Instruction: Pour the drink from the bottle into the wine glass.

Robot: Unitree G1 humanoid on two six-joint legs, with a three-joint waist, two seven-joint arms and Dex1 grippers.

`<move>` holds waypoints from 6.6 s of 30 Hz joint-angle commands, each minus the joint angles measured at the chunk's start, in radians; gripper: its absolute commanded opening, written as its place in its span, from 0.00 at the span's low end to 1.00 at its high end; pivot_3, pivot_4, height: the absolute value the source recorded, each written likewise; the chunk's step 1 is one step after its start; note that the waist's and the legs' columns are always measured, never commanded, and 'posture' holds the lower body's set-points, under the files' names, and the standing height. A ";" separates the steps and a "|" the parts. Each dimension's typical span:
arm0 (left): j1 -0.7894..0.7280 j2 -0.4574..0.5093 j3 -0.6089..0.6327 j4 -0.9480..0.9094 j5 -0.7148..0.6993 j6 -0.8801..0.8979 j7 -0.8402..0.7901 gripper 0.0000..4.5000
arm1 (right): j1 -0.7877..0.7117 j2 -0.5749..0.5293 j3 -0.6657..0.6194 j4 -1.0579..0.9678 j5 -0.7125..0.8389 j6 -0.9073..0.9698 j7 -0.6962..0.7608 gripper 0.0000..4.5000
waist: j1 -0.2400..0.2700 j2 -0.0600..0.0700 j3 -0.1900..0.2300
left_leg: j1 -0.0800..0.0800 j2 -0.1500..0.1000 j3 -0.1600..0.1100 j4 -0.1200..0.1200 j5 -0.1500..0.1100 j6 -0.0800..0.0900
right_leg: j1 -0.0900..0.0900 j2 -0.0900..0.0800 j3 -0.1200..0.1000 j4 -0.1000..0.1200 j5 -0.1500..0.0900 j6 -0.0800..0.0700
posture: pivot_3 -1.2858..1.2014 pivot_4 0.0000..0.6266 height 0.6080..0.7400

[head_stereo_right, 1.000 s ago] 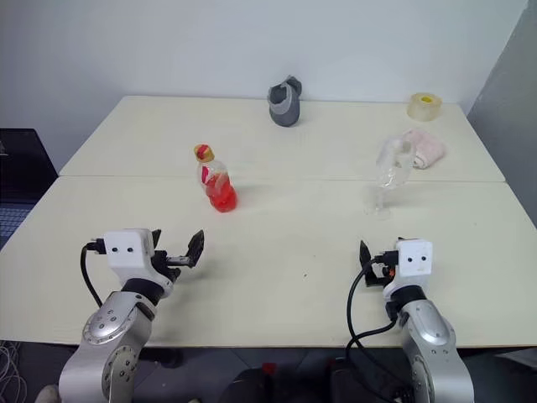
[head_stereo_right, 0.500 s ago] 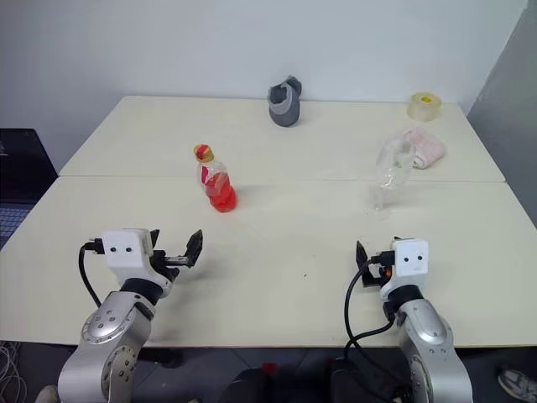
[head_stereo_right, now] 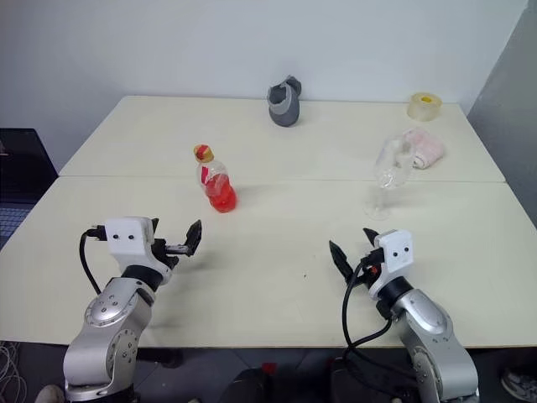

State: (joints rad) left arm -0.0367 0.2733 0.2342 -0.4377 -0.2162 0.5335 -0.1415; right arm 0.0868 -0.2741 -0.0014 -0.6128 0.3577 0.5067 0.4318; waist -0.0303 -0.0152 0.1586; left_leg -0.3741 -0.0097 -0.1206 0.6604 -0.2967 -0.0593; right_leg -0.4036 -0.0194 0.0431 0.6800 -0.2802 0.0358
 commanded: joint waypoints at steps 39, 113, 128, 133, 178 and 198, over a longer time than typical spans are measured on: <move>-0.515 0.064 -0.089 0.769 0.055 -0.405 -0.218 1.00 | -0.144 -0.107 0.059 0.001 0.194 -0.022 0.172 0.99 | 0.001 0.000 0.000 | -0.001 -0.002 -0.002 0.001 0.000 0.000 | 0.000 -0.001 -0.002 0.001 0.000 0.000 | 0.52 0.24 1.00; -0.527 -0.004 -0.349 0.471 -0.048 -0.279 -0.661 0.29 | -0.826 0.048 0.068 0.412 0.151 0.148 0.094 0.00 | -0.012 0.001 0.001 | -0.006 -0.011 -0.012 0.002 0.003 -0.003 | -0.005 -0.004 -0.003 0.002 0.001 0.000 | 0.52 0.24 1.00; -0.501 0.021 -0.340 0.409 -0.062 -0.241 -0.656 0.29 | -0.859 0.032 0.050 0.442 0.178 0.169 0.181 0.42 | -0.011 0.001 0.001 | -0.006 -0.011 -0.012 0.002 0.002 -0.003 | -0.005 -0.004 -0.003 0.002 0.001 0.000 | 0.52 0.24 1.00; -0.500 0.017 -0.341 0.410 -0.063 -0.243 -0.647 0.29 | -0.846 0.017 0.062 0.445 0.149 0.162 0.171 0.80 | -0.011 0.001 0.001 | -0.006 -0.011 -0.012 0.002 0.003 -0.003 | -0.005 -0.004 -0.003 0.002 0.001 0.000 | 0.52 0.24 1.00; -0.230 0.266 -0.269 0.019 -0.265 -0.112 -0.819 0.29 | -1.048 -0.035 0.122 0.721 0.238 0.065 0.769 0.28 | -0.026 0.004 0.003 | -0.006 -0.010 -0.013 0.002 0.000 0.000 | -0.005 -0.004 -0.003 0.001 0.000 0.000 | 0.52 0.24 1.00; -0.353 0.173 -0.264 0.220 -0.193 -0.167 -0.642 0.29 | -0.911 -0.052 0.024 0.470 0.226 0.168 0.451 0.99 | -0.004 0.004 0.003 | -0.006 -0.011 -0.012 0.002 0.001 0.000 | -0.005 -0.005 -0.004 0.002 0.001 0.000 | 0.52 0.24 1.00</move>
State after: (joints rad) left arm -0.3497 0.4587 -0.0353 -0.2178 -0.4199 0.4103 -0.7943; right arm -0.8239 -0.3456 0.0398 -0.0852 0.5865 0.6670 0.9613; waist -0.0343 -0.0112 0.1616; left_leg -0.3799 -0.0205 -0.1329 0.6623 -0.2961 -0.0592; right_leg -0.4087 -0.0241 0.0399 0.6817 -0.2797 0.0355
